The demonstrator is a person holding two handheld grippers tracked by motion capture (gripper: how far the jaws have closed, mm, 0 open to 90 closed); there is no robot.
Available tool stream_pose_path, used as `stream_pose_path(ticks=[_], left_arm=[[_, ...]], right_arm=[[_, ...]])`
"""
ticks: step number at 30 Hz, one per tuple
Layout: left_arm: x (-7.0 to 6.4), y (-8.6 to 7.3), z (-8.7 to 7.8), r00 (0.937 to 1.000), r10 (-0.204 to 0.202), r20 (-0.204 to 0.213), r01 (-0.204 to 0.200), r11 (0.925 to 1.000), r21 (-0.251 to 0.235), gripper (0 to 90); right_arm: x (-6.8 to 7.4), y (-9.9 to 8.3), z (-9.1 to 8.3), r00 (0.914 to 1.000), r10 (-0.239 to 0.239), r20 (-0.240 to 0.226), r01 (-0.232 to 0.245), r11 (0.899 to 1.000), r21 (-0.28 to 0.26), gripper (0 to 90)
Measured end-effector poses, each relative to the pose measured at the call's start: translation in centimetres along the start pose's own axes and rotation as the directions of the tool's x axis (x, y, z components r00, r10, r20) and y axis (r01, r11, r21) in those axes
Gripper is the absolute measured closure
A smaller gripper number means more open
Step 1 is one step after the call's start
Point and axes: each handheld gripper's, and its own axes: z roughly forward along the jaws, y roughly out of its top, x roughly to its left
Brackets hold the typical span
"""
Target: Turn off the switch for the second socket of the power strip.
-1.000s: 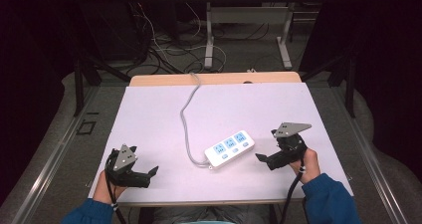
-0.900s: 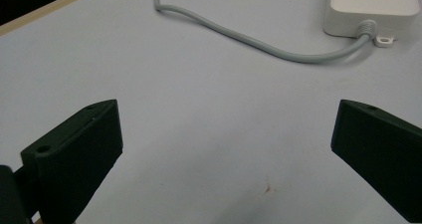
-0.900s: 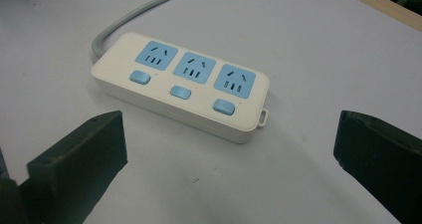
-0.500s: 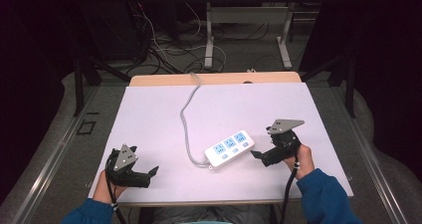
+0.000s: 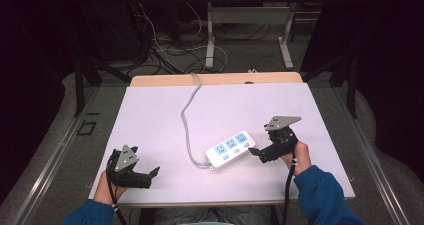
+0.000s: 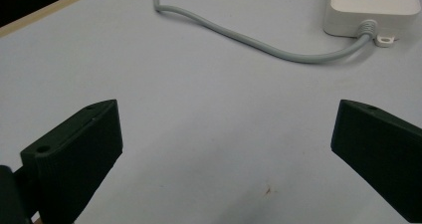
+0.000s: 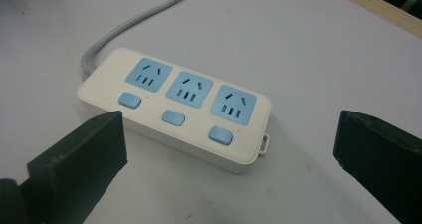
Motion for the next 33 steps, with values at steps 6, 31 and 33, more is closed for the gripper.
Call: stream_pose_path(ticks=[6, 31, 33], left_arm=[[0.0, 0.0, 0.0, 1.0000, -0.003, 0.005, 0.003, 1.0000, -0.002, 0.0], [0.0, 0.0, 0.0, 1.0000, -0.004, 0.008, 0.004, 1.0000, 0.001, 0.0], [0.1, 0.0, 0.0, 0.9999, -0.006, 0.013, 0.006, 1.0000, -0.006, 0.0]], right_arm=[[0.0, 0.5, 0.9, 0.9998, -0.010, -0.014, 0.010, 1.000, 0.008, 0.0], [0.3, 2.1, 3.1, 0.9991, -0.021, -0.036, 0.021, 1.000, 0.004, 0.4], [0.3, 2.1, 3.3, 0.9994, -0.017, -0.031, 0.017, 1.000, -0.001, 0.1]])
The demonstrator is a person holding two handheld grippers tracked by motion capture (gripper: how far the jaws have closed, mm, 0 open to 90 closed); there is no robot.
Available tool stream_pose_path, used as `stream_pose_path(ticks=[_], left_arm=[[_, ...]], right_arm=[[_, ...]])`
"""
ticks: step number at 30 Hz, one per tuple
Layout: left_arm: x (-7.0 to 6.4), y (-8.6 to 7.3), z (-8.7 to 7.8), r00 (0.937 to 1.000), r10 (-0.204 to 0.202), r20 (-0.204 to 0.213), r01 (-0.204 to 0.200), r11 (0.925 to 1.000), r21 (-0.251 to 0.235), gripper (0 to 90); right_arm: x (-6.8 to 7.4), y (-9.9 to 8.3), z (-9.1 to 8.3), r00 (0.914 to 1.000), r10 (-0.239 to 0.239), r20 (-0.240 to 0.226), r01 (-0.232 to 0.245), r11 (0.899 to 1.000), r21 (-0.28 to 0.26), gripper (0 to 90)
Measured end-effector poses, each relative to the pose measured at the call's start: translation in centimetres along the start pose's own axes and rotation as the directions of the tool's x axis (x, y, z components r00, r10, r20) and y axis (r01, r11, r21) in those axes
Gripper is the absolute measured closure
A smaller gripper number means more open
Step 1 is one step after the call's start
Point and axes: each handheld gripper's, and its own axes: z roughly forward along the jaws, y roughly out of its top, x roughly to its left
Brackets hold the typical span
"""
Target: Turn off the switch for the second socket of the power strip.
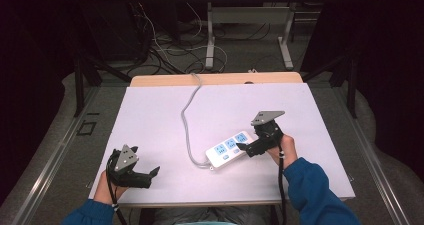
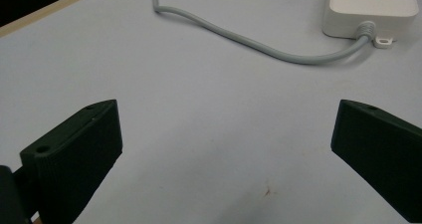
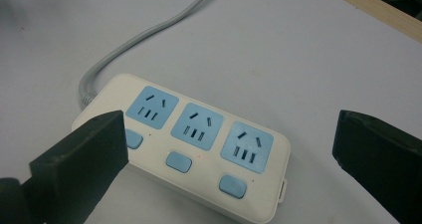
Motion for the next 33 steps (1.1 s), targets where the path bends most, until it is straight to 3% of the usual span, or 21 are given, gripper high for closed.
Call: stream_pose_path(ticks=[13, 16, 24, 33], left_arm=[[-0.1, 0.0, 0.1, 0.9999, -0.010, 0.008, 0.010, 0.9999, 0.010, 0.0], [-0.1, 0.0, 0.1, 1.0000, 0.005, 0.002, -0.005, 0.9999, 0.010, 0.0], [-0.1, 0.0, 0.1, 1.0000, -0.004, 0.005, 0.004, 0.9999, 0.011, 0.0], [-0.1, 0.0, 0.1, 1.0000, 0.004, 0.002, -0.004, 1.0000, 0.008, 0.0]], right_arm=[[-0.1, 0.4, 1.2, 0.9997, 0.012, -0.020, -0.012, 1.000, -0.007, 0.0], [-0.2, 0.5, 1.7, 0.9993, 0.010, -0.036, -0.010, 1.000, 0.007, 0.0], [-0.1, 0.6, 2.1, 0.9984, 0.015, -0.054, -0.013, 1.000, 0.024, 0.0], [0.2, 0.5, 2.2, 0.9987, 0.022, -0.045, -0.022, 1.000, -0.002, 0.0]])
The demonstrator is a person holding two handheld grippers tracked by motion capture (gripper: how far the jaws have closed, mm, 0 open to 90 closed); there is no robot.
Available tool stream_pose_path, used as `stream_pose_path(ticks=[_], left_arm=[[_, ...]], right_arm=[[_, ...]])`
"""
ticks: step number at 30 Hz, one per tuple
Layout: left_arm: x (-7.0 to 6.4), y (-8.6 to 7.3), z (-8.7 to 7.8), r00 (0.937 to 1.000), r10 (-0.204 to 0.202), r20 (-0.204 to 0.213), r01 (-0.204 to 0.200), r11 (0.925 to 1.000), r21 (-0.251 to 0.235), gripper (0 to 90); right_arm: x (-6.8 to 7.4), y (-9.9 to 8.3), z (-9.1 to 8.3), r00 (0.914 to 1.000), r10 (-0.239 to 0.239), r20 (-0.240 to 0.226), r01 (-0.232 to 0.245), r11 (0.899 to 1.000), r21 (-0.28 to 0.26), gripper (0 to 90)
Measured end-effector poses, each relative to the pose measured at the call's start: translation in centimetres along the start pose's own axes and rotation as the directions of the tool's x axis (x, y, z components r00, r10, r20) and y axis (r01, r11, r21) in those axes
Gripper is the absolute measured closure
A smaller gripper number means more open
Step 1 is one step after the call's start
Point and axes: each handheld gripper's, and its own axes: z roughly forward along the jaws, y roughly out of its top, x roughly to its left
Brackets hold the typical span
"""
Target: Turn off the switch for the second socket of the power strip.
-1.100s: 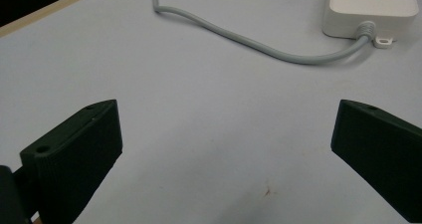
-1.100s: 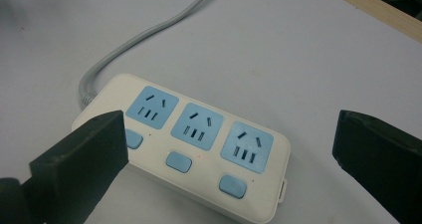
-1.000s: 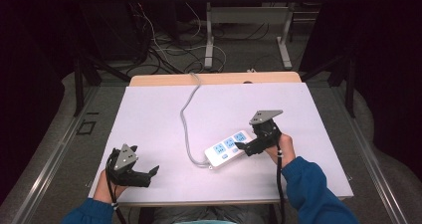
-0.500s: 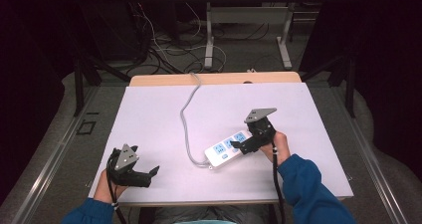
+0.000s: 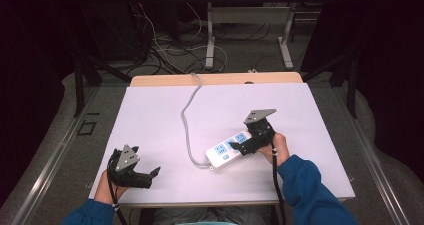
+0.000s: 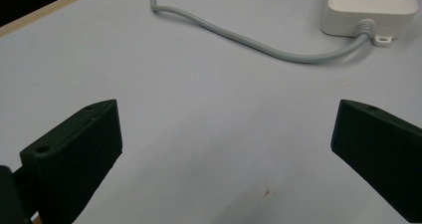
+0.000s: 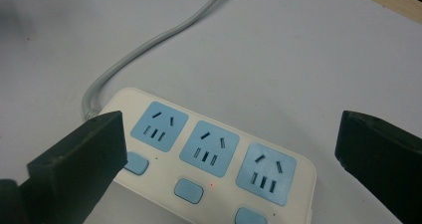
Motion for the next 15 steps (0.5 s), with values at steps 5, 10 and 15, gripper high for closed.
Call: stream_pose_path(ticks=[5, 10, 15], left_arm=[[-0.02, -0.03, -0.01, 1.0000, -0.006, 0.005, 0.006, 1.0000, 0.001, 0.0], [-0.02, -0.05, -0.04, 1.0000, -0.007, 0.003, 0.007, 1.0000, -0.002, 0.0], [0.02, -0.03, -0.08, 1.0000, -0.001, 0.005, 0.001, 1.0000, 0.006, 0.0]], right_arm=[[0.22, 0.04, 0.05, 0.9999, -0.010, 0.006, 0.010, 1.000, -0.009, 8.8], [0.44, 0.07, -0.05, 0.9997, -0.011, 0.023, 0.011, 1.000, -0.015, 27.9], [0.60, 0.05, -0.07, 0.9996, -0.007, 0.027, 0.007, 1.000, -0.005, 53.7]])
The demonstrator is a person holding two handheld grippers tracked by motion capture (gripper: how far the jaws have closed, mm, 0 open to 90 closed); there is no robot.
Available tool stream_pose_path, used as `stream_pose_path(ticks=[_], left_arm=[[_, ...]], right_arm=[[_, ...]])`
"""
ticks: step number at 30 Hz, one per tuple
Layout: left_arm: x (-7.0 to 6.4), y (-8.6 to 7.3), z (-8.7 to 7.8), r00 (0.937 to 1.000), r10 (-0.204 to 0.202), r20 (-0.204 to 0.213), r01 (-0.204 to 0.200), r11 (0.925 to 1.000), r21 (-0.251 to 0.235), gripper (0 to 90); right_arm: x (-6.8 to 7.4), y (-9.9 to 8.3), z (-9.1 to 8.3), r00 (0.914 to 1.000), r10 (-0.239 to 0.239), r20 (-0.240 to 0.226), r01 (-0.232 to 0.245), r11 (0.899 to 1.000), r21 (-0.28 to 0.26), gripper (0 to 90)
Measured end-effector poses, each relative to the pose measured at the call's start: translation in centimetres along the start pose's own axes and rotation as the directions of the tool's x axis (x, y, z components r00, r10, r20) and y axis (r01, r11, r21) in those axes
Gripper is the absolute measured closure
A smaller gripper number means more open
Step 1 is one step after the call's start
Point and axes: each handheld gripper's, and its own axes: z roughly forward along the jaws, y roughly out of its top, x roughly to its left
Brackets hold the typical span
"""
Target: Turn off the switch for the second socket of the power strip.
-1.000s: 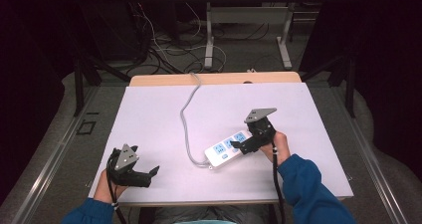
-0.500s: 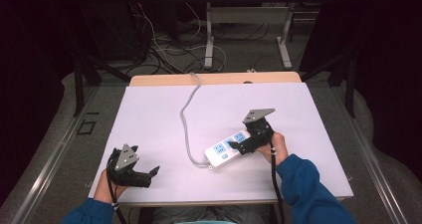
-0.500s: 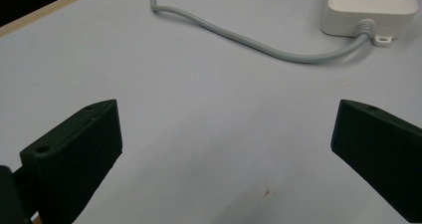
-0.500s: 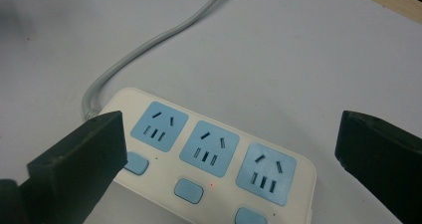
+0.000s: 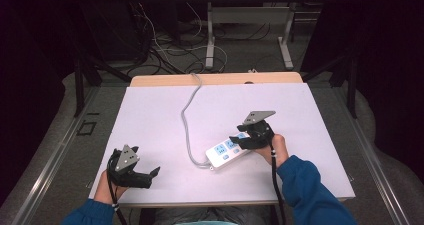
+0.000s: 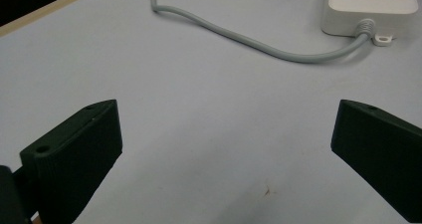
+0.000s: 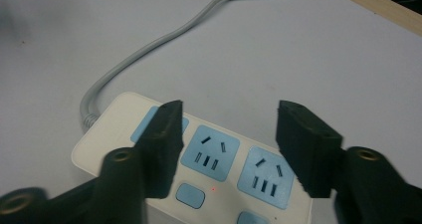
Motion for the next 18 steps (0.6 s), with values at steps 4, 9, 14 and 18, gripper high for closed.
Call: stream_pose_path(ticks=[4, 9, 14, 18], left_arm=[[0.0, 0.0, 0.0, 1.0000, 0.000, 0.000, 0.000, 1.0000, -0.002, 0.0], [0.0, 0.0, 0.0, 1.0000, -0.007, -0.002, 0.007, 0.9999, -0.008, 0.0], [0.1, 0.0, -0.1, 0.9999, 0.010, -0.014, -0.010, 0.9999, -0.006, 0.0], [0.0, 0.0, 0.0, 1.0000, -0.001, -0.009, 0.001, 1.0000, -0.010, 0.0]], right_arm=[[0.2, 0.0, 0.1, 1.0000, -0.003, -0.007, 0.003, 1.000, -0.004, 66.9], [0.5, -0.1, 0.2, 1.0000, -0.009, -0.003, 0.009, 1.000, -0.001, 82.4], [0.8, -0.1, 0.2, 0.9996, -0.027, 0.010, 0.027, 1.000, -0.005, 90.0], [1.1, -0.1, 0.3, 0.9987, -0.047, 0.018, 0.047, 0.999, 0.008, 90.0]])
